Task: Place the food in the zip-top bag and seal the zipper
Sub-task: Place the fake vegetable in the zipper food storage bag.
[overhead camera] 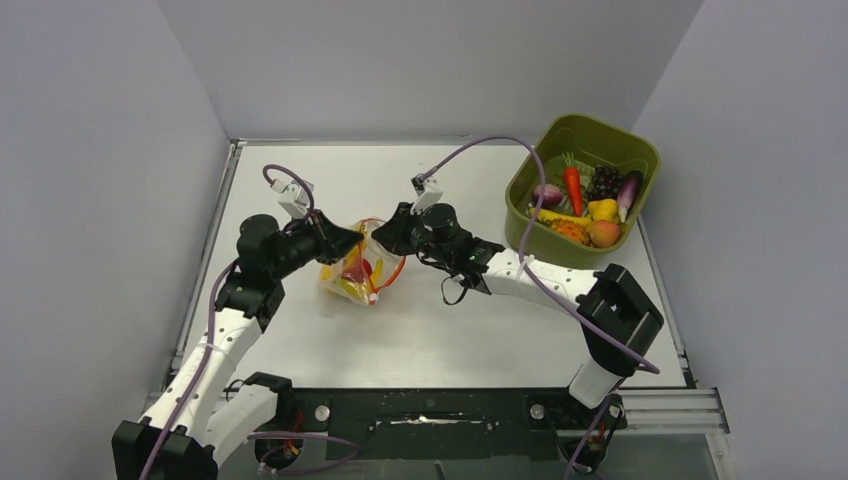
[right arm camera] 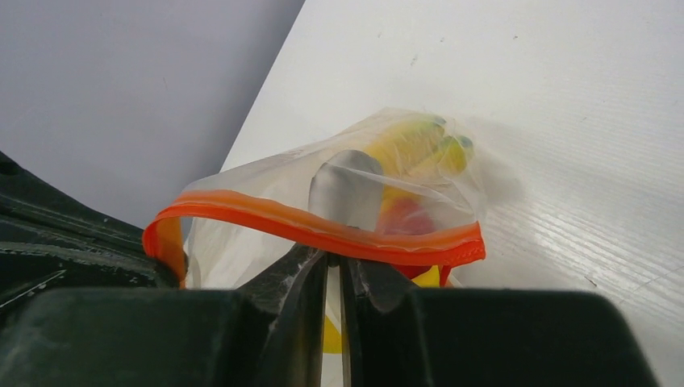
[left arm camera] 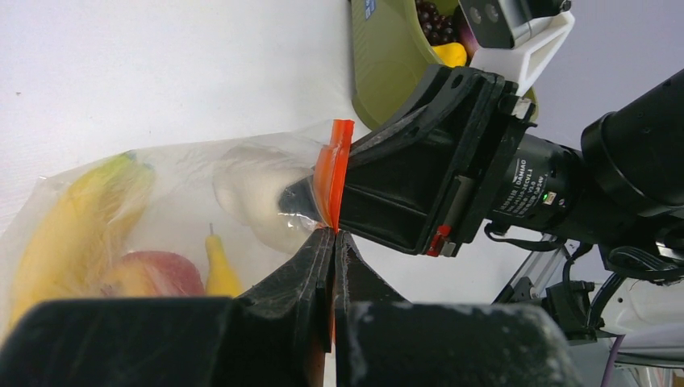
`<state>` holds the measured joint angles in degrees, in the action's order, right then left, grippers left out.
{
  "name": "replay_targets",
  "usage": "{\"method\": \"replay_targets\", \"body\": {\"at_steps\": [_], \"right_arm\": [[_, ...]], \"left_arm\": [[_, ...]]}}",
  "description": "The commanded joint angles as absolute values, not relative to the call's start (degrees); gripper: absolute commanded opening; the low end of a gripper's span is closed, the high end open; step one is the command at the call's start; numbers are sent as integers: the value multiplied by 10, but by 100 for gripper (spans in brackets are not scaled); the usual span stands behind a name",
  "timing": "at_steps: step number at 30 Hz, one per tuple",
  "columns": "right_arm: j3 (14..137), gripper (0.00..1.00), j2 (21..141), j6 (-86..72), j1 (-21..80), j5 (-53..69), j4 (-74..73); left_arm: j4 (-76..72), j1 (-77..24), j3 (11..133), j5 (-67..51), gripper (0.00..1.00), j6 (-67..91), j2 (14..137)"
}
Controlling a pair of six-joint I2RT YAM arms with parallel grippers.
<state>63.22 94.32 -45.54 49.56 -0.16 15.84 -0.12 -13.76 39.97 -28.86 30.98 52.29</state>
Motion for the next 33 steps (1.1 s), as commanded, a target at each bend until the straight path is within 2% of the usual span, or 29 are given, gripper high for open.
{"method": "replay_targets", "body": {"at_steps": [1, 10, 17, 20, 28, 33], "right_arm": [[644, 12, 949, -460, 499, -17, 203], [638, 34, 918, -431, 498, -15, 169], [620, 40, 873, -382, 495, 12, 156], [601, 43, 848, -297, 489, 29, 180], [632, 50, 805, -159, 454, 21, 84], [678, 53, 809, -124, 381, 10, -1]], "left_arm": [[-37, -133, 408, -285, 0, 303, 512], [-30, -134, 409, -271, 0, 295, 511], [-9, -134, 408, -253, 0, 281, 501], [2, -134, 410, -242, 0, 266, 498], [36, -134, 421, -224, 0, 235, 494], [37, -134, 410, -220, 0, 230, 482]]}}
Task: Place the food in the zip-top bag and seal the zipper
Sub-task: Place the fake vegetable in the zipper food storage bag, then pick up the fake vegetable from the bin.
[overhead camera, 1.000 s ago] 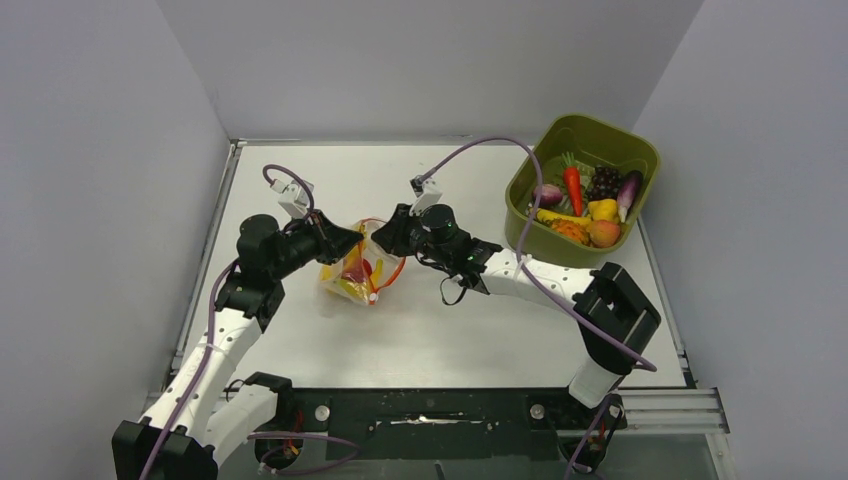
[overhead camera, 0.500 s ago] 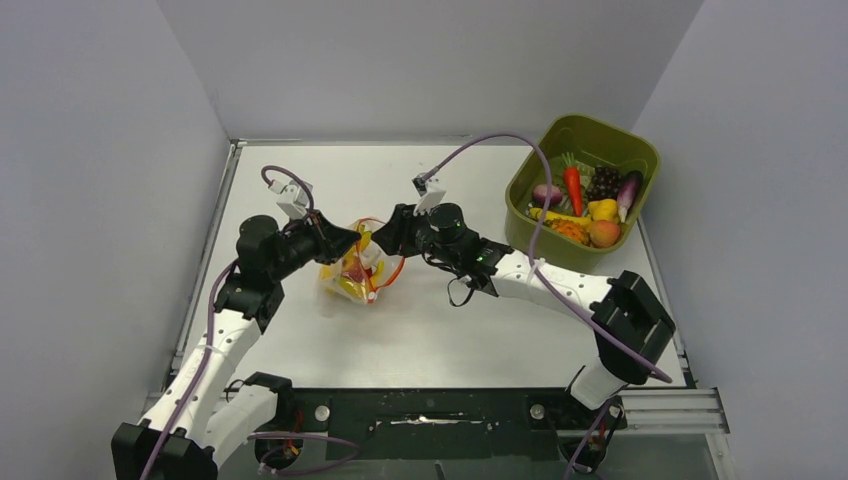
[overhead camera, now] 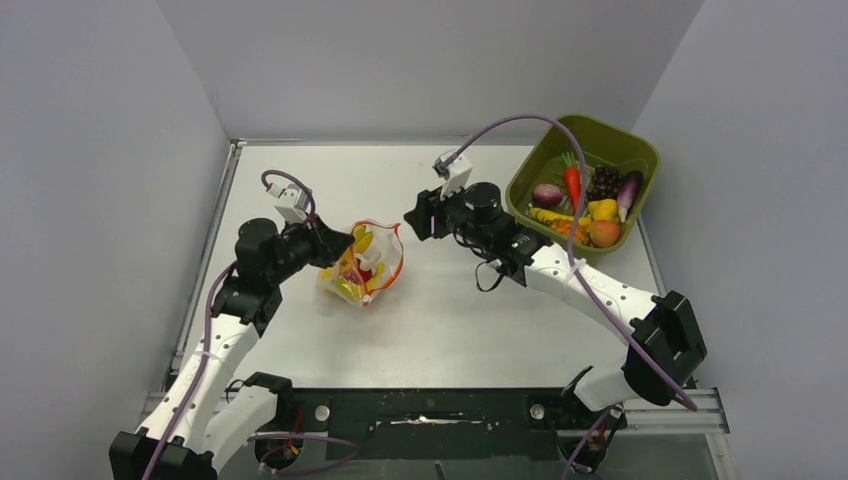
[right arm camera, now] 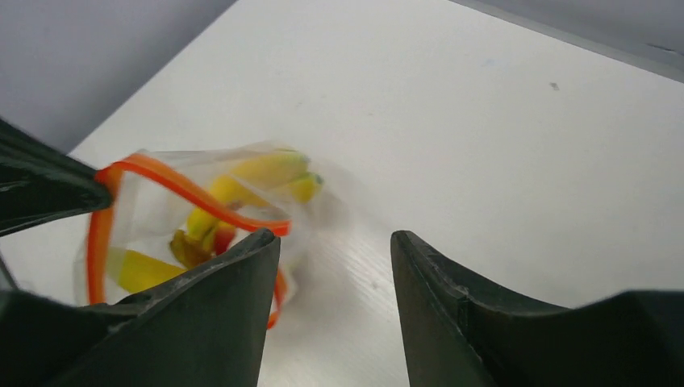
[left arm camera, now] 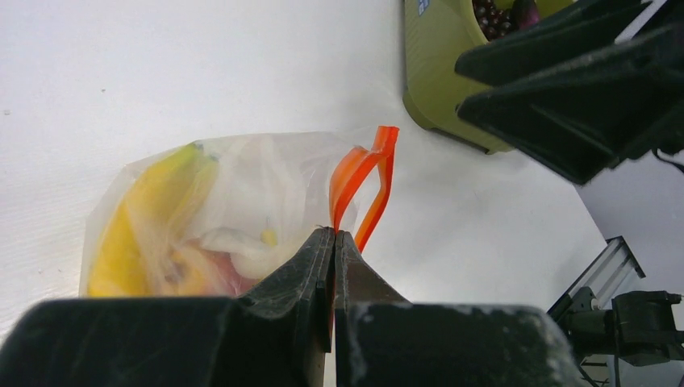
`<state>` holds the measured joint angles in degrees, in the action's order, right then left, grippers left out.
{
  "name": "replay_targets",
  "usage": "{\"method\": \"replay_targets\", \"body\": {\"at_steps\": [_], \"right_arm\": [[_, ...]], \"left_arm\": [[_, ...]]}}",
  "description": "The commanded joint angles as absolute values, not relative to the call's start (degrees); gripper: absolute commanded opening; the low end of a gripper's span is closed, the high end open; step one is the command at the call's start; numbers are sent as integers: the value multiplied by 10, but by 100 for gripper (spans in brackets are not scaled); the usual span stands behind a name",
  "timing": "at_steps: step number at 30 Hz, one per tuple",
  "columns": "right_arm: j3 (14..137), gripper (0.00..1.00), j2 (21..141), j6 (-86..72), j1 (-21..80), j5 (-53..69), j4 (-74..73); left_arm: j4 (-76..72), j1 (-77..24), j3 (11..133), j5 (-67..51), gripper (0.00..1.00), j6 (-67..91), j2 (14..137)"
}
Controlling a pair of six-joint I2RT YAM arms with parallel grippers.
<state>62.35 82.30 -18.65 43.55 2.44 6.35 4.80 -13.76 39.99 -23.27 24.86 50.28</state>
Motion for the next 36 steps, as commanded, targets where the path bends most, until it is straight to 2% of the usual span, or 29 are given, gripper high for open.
{"method": "replay_targets", "body": {"at_steps": [1, 7, 10, 17, 20, 24, 27, 36], "right_arm": [[694, 55, 815, -110, 364, -1, -25], [795, 66, 858, -21, 293, -131, -152], [823, 74, 872, 1, 246, -158, -174], [890, 77, 926, 41, 124, -186, -238], [905, 67, 950, 49, 76, -151, -246], [913, 62, 988, 57, 39, -136, -235], [920, 54, 1023, 70, 20, -125, -219], [997, 50, 1133, 79, -26, -114, -203]], "left_arm": [[36, -134, 408, -220, 0, 230, 478], [34, -135, 403, -221, 0, 225, 470], [33, -137, 401, -226, 0, 226, 470], [35, -136, 401, -223, 0, 226, 467], [40, -135, 402, -216, 0, 220, 461], [46, -134, 403, -211, 0, 215, 457], [45, -133, 402, -215, 0, 215, 456], [48, -134, 401, -206, 0, 213, 451]]}}
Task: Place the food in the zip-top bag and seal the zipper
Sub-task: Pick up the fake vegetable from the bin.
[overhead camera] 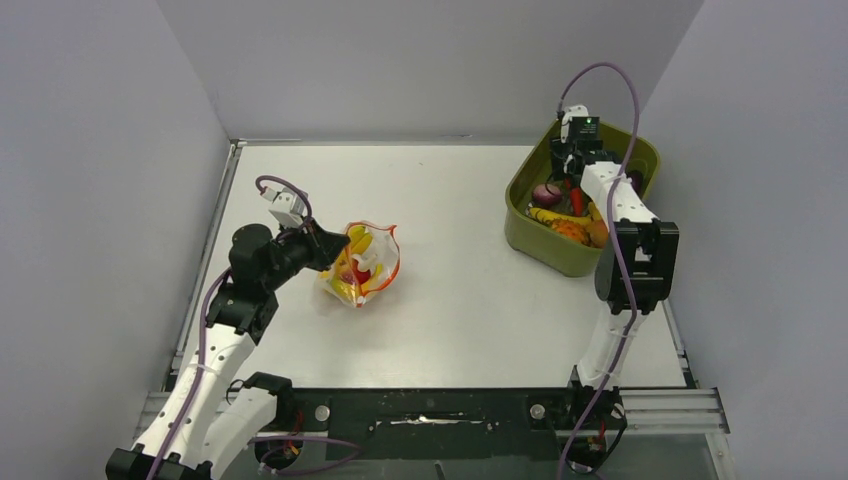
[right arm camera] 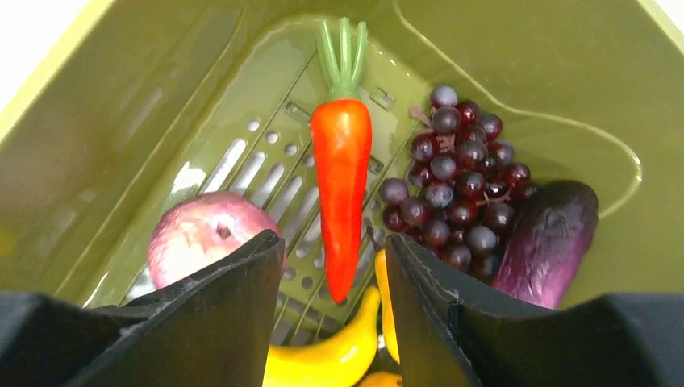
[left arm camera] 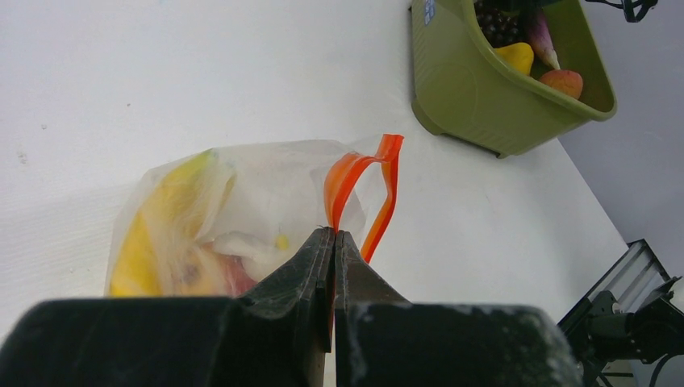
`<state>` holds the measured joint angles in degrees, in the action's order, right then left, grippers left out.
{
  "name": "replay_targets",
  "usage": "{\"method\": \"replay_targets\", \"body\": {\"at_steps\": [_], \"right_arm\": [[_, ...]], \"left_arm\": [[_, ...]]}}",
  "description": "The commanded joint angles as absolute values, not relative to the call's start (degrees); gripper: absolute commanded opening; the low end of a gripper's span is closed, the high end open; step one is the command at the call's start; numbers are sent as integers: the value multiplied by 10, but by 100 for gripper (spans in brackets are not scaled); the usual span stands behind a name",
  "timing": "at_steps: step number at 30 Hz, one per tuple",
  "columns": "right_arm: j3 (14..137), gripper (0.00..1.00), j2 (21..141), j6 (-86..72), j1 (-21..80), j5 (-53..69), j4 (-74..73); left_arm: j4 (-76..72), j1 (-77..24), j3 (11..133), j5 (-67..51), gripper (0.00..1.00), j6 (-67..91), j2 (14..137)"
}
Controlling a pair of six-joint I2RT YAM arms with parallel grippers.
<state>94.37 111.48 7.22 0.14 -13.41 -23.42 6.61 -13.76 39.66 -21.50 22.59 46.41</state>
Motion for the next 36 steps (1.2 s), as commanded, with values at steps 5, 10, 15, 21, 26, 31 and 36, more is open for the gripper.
{"method": "replay_targets", "body": {"at_steps": [5, 10, 15, 21, 26, 31, 36], "right_arm": [[1046, 52, 1186, 52, -55, -41, -209], [1054, 56, 1211, 48, -64, 6, -191], [1069, 58, 1243, 52, -71, 2, -187], [1090, 58, 1279, 53, -84, 10, -170], [1111, 58, 1304, 60, -86, 22, -178], [1114, 58, 1311, 67, -87, 20, -174], [1124, 58, 1319, 66, -91, 28, -178]], "left_arm": [[50, -132, 402, -203, 0, 210, 457], [53, -133, 404, -200, 0, 208, 460], [55, -132, 403, -197, 0, 207, 455], [54, -131, 401, -196, 0, 205, 454], [53, -132, 404, -198, 0, 205, 457], [52, -131, 401, -199, 0, 206, 455], [52, -131, 402, -199, 0, 206, 456]]}}
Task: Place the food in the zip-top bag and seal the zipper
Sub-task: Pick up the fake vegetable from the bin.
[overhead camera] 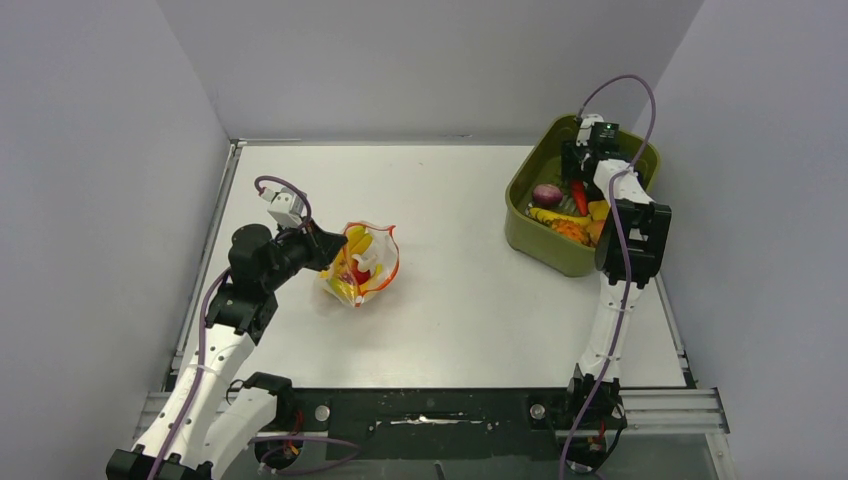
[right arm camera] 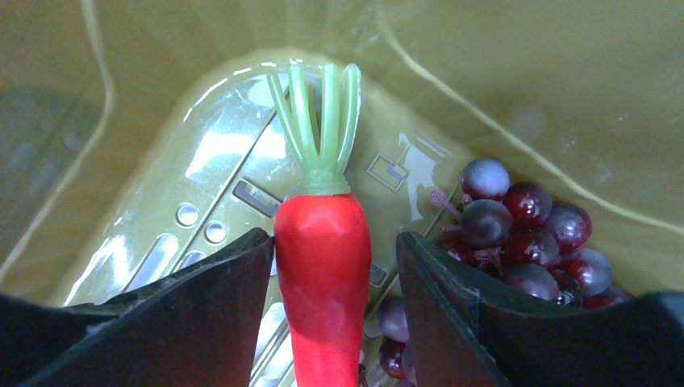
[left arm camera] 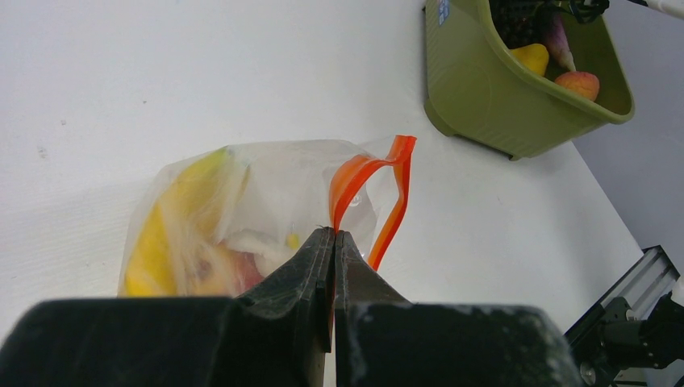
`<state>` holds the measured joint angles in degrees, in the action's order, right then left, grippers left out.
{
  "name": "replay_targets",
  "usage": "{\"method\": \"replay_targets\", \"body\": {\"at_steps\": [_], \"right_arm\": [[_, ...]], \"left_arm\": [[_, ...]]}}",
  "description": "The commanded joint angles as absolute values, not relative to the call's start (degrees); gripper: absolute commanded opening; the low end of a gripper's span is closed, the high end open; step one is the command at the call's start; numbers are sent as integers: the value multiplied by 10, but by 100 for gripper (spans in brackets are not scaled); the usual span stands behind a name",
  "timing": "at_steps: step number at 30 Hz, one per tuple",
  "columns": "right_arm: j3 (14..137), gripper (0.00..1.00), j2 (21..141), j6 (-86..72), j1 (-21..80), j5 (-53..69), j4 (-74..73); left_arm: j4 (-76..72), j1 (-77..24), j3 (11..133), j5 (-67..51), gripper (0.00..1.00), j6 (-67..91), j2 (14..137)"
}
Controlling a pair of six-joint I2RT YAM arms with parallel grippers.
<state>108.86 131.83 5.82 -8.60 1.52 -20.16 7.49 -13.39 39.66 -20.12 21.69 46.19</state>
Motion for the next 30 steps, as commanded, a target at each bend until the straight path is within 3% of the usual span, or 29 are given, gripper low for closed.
{"method": "replay_targets", "body": {"at_steps": [1, 22, 30], "right_arm": [[1124, 58, 1320, 66, -91, 28, -177], [1152, 57, 1352, 74, -96, 32, -203], [1145, 40, 1334, 73, -96, 40, -196]], "left_arm": [[53, -131, 402, -198, 0, 206, 455], [53, -131, 401, -196, 0, 205, 452], [52, -130, 402, -197, 0, 205, 453]]}}
